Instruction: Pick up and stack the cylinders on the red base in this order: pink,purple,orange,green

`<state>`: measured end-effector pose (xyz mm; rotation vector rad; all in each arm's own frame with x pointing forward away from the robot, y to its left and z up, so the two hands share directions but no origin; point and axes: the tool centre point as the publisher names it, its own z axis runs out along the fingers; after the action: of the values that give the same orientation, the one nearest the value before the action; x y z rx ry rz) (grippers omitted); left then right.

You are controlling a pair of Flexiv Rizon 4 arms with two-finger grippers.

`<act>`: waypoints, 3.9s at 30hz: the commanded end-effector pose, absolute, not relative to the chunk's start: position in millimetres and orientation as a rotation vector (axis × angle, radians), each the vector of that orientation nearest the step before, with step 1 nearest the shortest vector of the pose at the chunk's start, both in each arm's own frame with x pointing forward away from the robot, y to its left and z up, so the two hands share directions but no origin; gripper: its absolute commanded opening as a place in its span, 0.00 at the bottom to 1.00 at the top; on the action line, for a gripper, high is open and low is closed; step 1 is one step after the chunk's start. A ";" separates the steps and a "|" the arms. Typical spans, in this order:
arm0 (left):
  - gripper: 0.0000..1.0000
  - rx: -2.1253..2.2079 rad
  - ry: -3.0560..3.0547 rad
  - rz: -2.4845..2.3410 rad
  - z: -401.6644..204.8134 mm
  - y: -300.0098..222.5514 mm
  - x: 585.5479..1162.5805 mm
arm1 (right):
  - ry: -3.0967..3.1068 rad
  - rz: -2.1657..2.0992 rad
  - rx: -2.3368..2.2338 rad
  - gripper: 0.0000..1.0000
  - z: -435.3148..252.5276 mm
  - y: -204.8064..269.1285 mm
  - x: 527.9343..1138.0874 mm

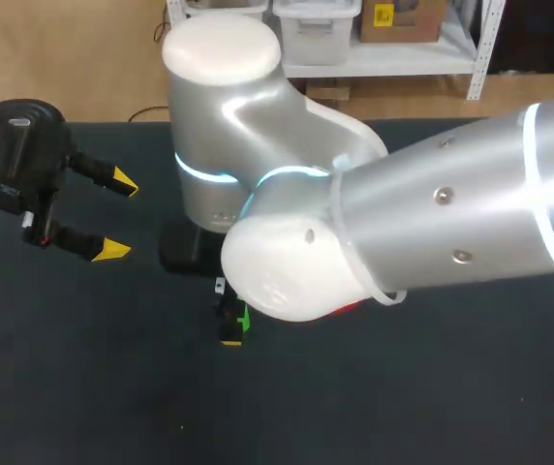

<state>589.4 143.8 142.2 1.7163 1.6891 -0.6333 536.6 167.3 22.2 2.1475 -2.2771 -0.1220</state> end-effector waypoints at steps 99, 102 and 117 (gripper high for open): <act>1.00 1.717 1.686 -0.634 140.9 144.1 590.6 | -2.766 0.050 1.861 0.00 290.6 84.2 617.8; 1.00 1.717 1.686 -0.634 140.9 144.1 590.6 | -2.803 0.026 1.798 0.00 293.8 72.6 626.9; 1.00 1.717 1.686 -0.634 140.9 144.1 590.6 | -2.783 -0.038 1.674 0.00 284.5 51.8 646.0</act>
<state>589.4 143.8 142.2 1.7163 1.6891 -0.6333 640.3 49.4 283.8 1.6831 -2.7960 -0.0319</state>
